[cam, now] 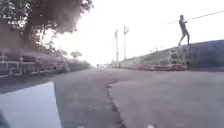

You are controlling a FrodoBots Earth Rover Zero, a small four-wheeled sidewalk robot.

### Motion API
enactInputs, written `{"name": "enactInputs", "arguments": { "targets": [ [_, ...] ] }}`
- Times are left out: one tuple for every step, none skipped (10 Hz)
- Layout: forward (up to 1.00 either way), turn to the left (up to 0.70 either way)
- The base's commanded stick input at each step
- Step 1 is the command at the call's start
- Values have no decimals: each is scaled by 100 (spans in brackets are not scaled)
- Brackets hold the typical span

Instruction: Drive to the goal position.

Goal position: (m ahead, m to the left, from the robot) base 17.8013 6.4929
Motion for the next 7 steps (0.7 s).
{"name": "enactInputs", "arguments": {
  "targets": [
    [70,0],
    [70,0],
    [70,0],
    [70,0],
    [70,0],
    [70,0],
    [70,0]
  ]
}}
